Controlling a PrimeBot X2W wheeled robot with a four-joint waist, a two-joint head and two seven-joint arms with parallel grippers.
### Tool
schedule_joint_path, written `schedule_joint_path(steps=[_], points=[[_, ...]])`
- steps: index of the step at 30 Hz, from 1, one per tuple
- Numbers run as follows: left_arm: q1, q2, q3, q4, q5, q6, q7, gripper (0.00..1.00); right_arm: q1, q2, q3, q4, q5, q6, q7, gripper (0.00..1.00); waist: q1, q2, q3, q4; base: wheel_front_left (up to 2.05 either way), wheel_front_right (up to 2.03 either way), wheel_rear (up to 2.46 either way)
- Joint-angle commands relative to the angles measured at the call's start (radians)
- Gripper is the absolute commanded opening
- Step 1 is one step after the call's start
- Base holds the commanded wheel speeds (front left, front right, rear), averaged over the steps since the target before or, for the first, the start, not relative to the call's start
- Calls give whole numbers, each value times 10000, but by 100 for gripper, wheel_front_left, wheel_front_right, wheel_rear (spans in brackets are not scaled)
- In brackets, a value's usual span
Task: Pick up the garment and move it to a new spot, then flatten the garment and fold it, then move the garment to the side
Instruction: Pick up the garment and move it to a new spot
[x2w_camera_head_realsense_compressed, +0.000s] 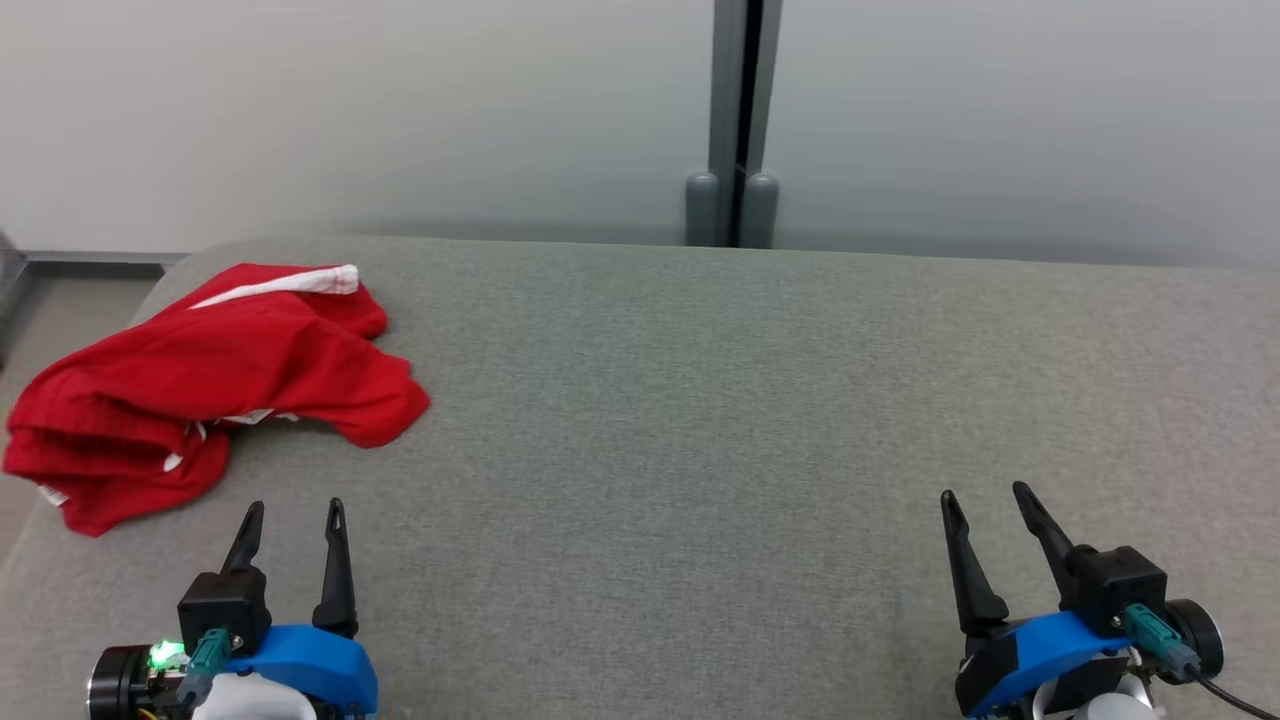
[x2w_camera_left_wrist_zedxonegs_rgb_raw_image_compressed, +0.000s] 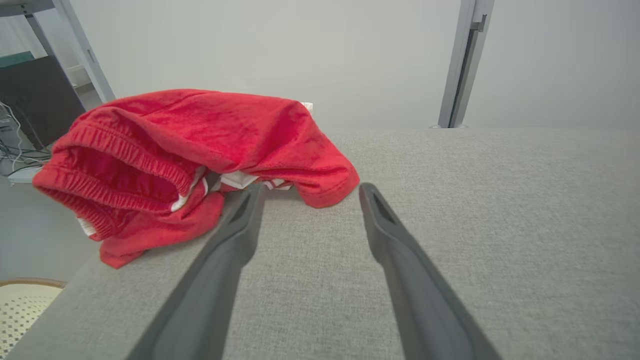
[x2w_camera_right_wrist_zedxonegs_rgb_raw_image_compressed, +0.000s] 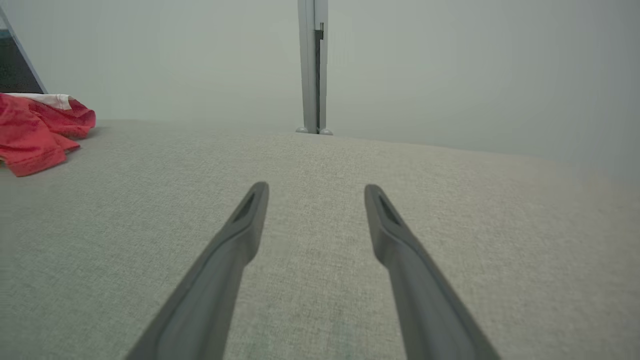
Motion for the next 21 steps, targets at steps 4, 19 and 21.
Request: schedule_joint_path(steps=[4, 19, 21], points=[[-157, 7, 33, 39, -66, -9, -50, 100, -239, -41, 246, 20, -69, 5, -35, 100, 0, -1, 285, 1031, 0, 0, 0], [-6, -36, 244, 224, -78, -34, -49, 100, -372, -44, 266, 114, -48, 5, -35, 100, 0, -1, 282, 3359, 0, 0, 0], [-20, -44, 271, 226, -84, -28, -49, 100, -410, -43, 304, 118, -85, 5, -35, 100, 0, -1, 317, 3531, 0, 0, 0]])
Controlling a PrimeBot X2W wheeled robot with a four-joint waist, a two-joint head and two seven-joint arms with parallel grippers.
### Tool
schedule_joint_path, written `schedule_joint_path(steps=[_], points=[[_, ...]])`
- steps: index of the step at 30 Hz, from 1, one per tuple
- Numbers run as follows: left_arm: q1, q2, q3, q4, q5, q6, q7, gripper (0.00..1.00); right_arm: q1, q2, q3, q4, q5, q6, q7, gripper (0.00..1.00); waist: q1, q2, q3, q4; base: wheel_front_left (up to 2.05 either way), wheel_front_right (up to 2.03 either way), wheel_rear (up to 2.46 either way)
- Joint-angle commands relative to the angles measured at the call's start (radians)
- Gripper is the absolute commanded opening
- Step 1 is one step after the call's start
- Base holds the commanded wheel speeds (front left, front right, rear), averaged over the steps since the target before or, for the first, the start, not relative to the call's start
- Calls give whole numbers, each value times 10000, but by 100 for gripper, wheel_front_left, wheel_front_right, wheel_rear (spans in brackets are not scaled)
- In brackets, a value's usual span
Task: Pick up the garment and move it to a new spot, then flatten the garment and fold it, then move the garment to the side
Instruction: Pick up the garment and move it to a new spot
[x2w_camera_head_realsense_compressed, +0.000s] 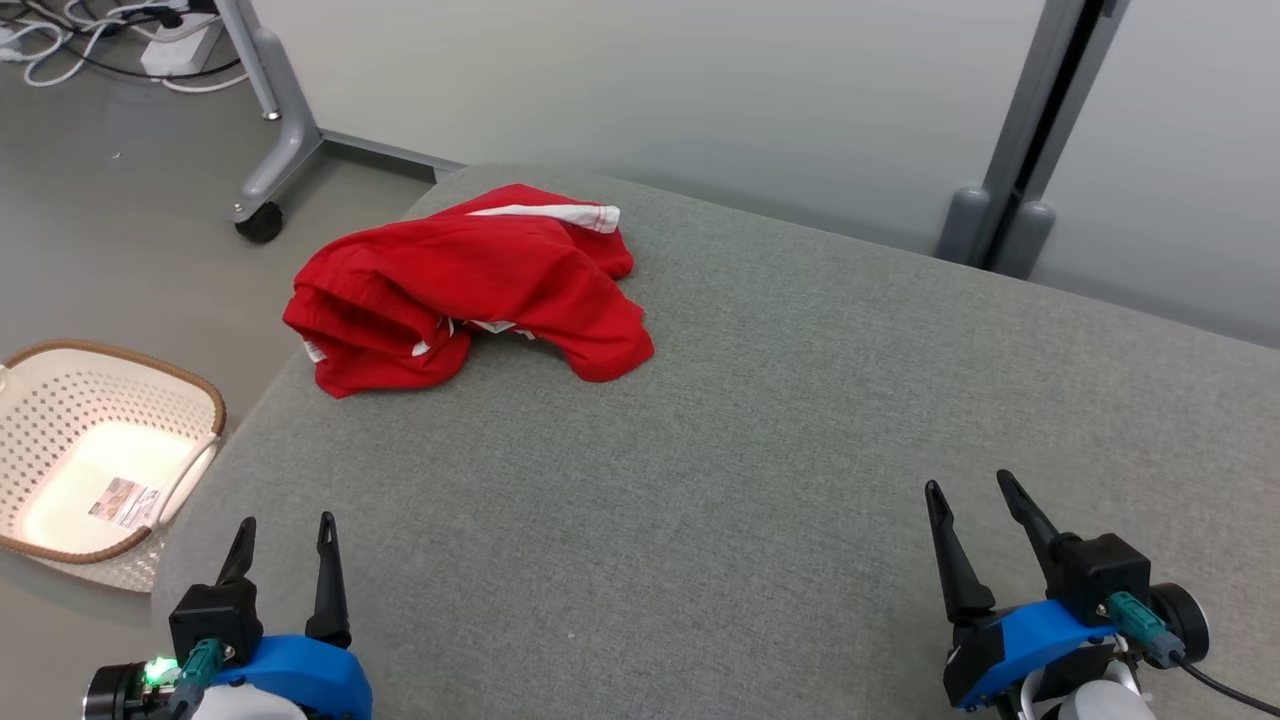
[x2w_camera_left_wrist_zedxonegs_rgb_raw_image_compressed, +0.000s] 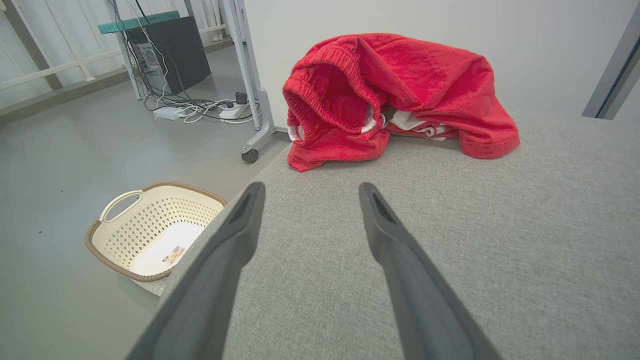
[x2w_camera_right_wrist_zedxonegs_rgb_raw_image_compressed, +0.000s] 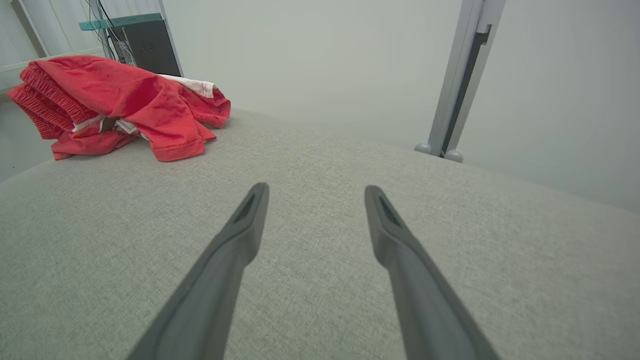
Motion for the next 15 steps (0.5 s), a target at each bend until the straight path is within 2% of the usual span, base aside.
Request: schedule_joint_path(steps=[1, 7, 15], points=[[-51, -7, 50, 1, -6, 9, -47, 100, -162, -48, 18, -1, -20, 5, -35, 100, 0, -1, 152, 236, 0, 0, 0], [-142, -50, 189, -15, -92, -19, -47, 100, -288, -51, 74, -44, -121, 5, -35, 100, 0, -1, 325, 322, 0, 0, 0], [-798, -70, 458, 240, -490, -240, -47, 100, -634, -50, 263, -244, -371, 5, -35, 100, 0, -1, 972, -256, 0, 0, 0]])
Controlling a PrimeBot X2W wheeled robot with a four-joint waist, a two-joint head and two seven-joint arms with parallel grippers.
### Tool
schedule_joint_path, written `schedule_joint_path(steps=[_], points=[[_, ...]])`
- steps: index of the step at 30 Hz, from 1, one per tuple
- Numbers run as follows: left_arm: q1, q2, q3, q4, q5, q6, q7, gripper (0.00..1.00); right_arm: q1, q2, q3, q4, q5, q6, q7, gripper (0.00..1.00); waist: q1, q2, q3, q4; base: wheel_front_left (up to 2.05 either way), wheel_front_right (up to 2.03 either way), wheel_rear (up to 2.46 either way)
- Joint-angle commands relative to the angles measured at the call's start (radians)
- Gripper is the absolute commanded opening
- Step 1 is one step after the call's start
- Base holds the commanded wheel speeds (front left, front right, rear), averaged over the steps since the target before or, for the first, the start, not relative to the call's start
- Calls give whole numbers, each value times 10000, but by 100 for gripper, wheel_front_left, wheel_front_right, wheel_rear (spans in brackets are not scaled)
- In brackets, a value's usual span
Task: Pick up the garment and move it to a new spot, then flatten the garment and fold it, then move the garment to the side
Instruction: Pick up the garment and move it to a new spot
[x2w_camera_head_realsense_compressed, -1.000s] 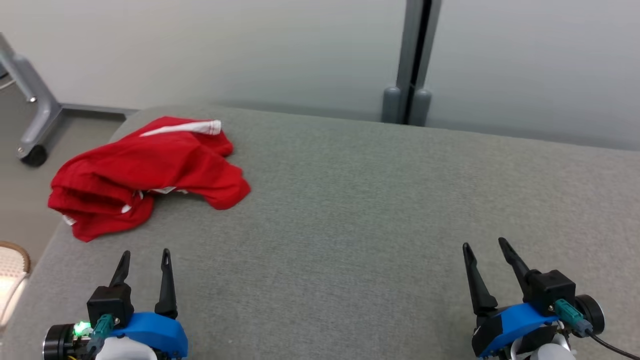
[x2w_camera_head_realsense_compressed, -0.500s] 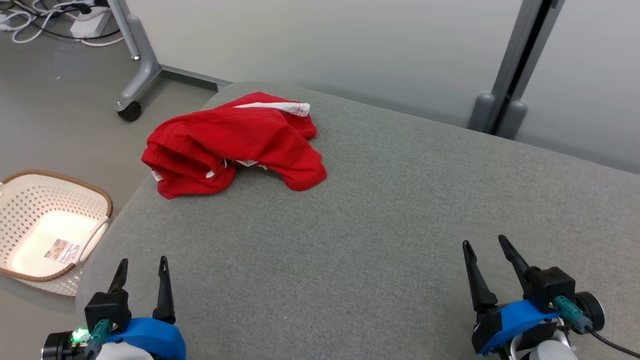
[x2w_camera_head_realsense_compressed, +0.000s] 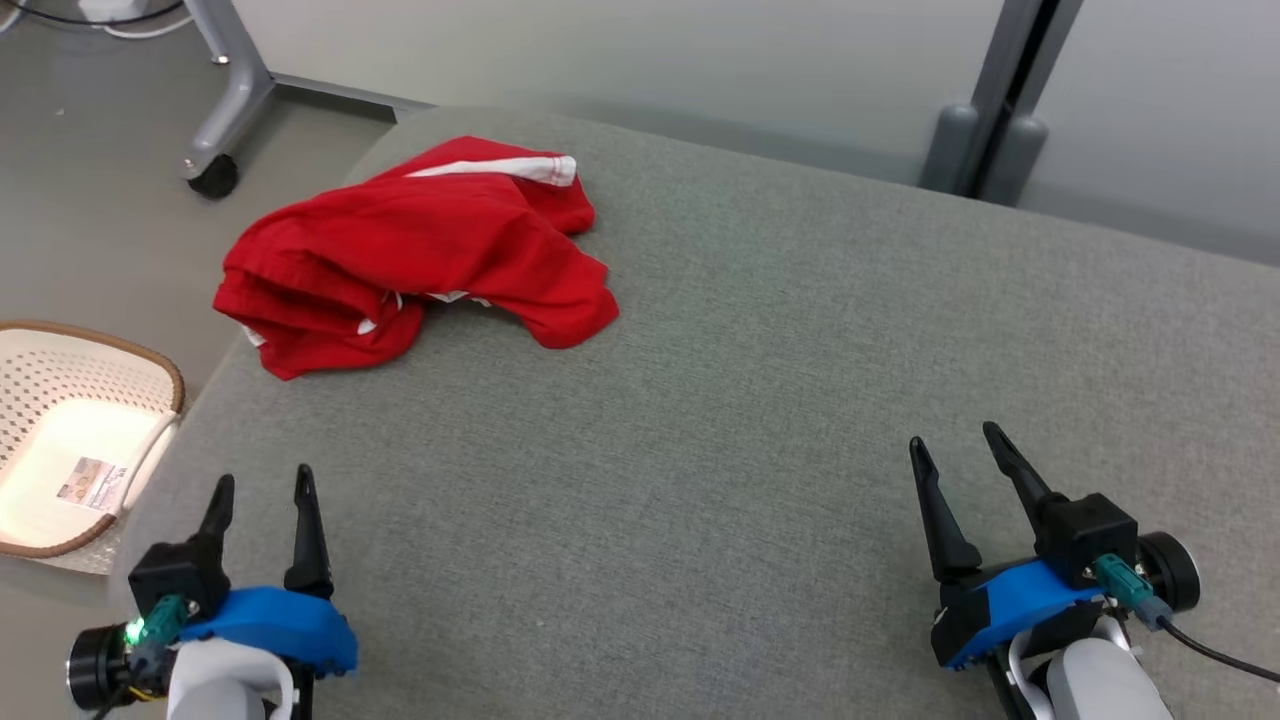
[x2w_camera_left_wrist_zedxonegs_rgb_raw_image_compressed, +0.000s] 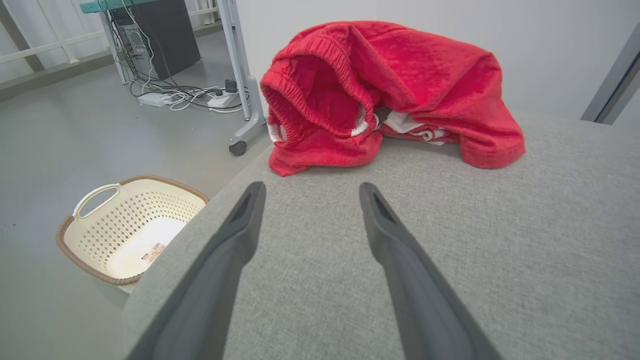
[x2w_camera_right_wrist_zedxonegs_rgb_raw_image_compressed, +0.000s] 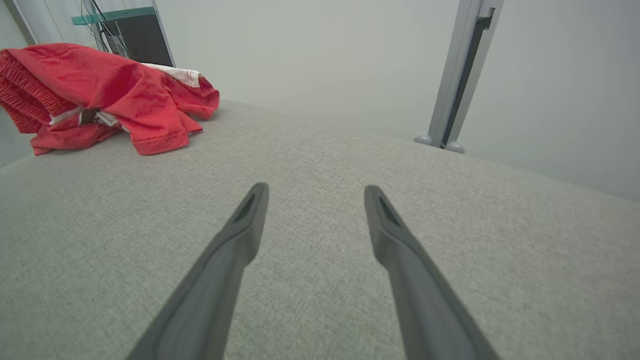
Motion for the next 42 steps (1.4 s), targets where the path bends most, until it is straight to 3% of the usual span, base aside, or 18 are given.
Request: schedule_joint_path(steps=[1, 13, 22, 28, 29, 30, 31, 42], points=[[-399, 75, 46, 112, -152, -81, -49, 100, -199, -54, 50, -59, -111, 5, -35, 100, -1, -1, 191, -125, 0, 0, 0], [-3205, 1070, 377, 1312, -906, -252, -47, 100, -909, -54, 296, -363, -705, 5, -35, 100, -1, -1, 1833, -1118, 0, 0, 0], [-4397, 1830, 712, 2557, -1423, -256, -39, 100, -1192, -63, 308, -452, -781, 4, -33, 100, -1, -1, 2547, -1730, 0, 0, 0], [-4787, 1915, 1196, 2807, -1390, -257, -39, 100, -1214, -66, 256, -519, -705, 4, -21, 100, -1, -1, 2728, -1995, 0, 0, 0], [-4808, 1890, 1205, 2733, -1380, -257, -39, 45, -1206, -66, 240, -535, -695, 4, -21, 100, -1, -1, 2734, -2027, 0, 0, 0], [-4816, 1851, 1229, 2564, -1392, -258, -41, 27, -1200, -66, 230, -554, -695, 4, -21, 100, -1, -1, 2728, -2058, 0, 0, 0], [-4763, 1796, 1224, 2427, -1435, -258, -39, 0, -1196, -66, 223, -563, -663, 4, -21, 100, -1, -1, 2712, -2086, 0, 0, 0], [-4601, 1847, -266, -634, -1699, -259, -41, 0, -956, -54, 388, -582, -79, 4, -22, 100, -1, -1, 1947, -2634, 0, 0, 0]])
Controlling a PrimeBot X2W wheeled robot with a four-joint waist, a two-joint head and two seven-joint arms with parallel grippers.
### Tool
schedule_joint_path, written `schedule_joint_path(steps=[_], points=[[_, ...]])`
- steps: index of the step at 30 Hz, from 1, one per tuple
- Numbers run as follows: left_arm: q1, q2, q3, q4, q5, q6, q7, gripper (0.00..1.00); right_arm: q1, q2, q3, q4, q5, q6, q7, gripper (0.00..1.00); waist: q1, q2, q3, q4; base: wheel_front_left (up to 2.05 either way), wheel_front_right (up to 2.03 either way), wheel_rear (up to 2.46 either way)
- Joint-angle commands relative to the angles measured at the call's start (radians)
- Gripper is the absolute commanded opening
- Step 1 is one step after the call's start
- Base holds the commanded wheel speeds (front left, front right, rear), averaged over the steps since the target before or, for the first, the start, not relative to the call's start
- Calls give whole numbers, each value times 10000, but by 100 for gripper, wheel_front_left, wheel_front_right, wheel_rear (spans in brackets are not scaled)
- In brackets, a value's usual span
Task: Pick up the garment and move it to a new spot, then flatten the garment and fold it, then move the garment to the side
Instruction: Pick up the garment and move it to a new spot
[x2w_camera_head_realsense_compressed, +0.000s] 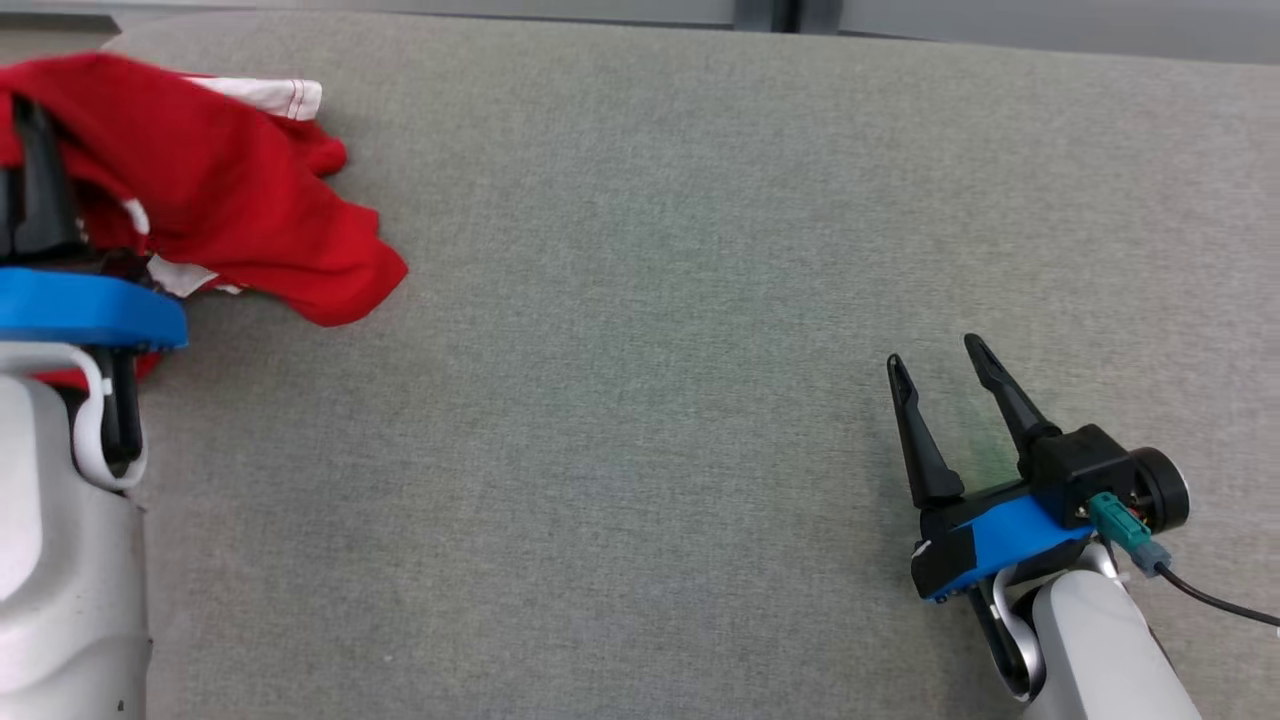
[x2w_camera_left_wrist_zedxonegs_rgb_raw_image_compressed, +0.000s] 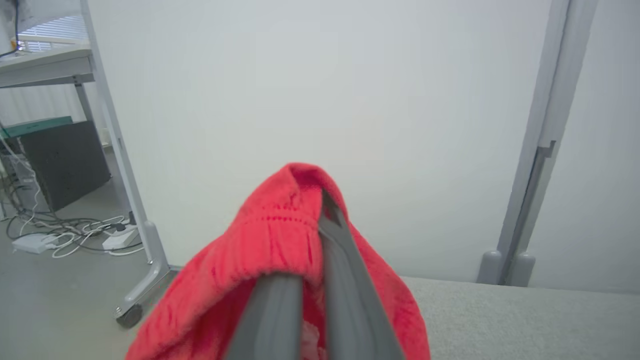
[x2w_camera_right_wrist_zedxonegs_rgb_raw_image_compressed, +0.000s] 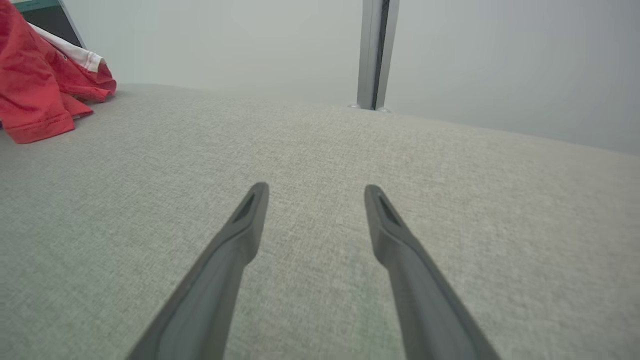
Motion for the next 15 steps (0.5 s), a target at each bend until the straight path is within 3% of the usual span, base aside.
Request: schedule_joint_path(steps=[1, 8, 15], points=[[36, 47, -394, -574, -88, -21, -30, 0, 176, -52, 57, -6, 190, 2, -8, 100, 1, 0, -316, -308, 0, 0, 0], [114, 302, -2083, -2263, -424, -20, -30, 0, 507, -49, 270, -16, 669, 2, -8, 100, 1, 0, -901, -1378, 0, 0, 0], [415, -23, -4096, -3191, -782, -20, -33, 0, 982, -43, 535, -123, 1019, 2, -7, 100, 1, 0, -1357, -2990, 0, 0, 0]])
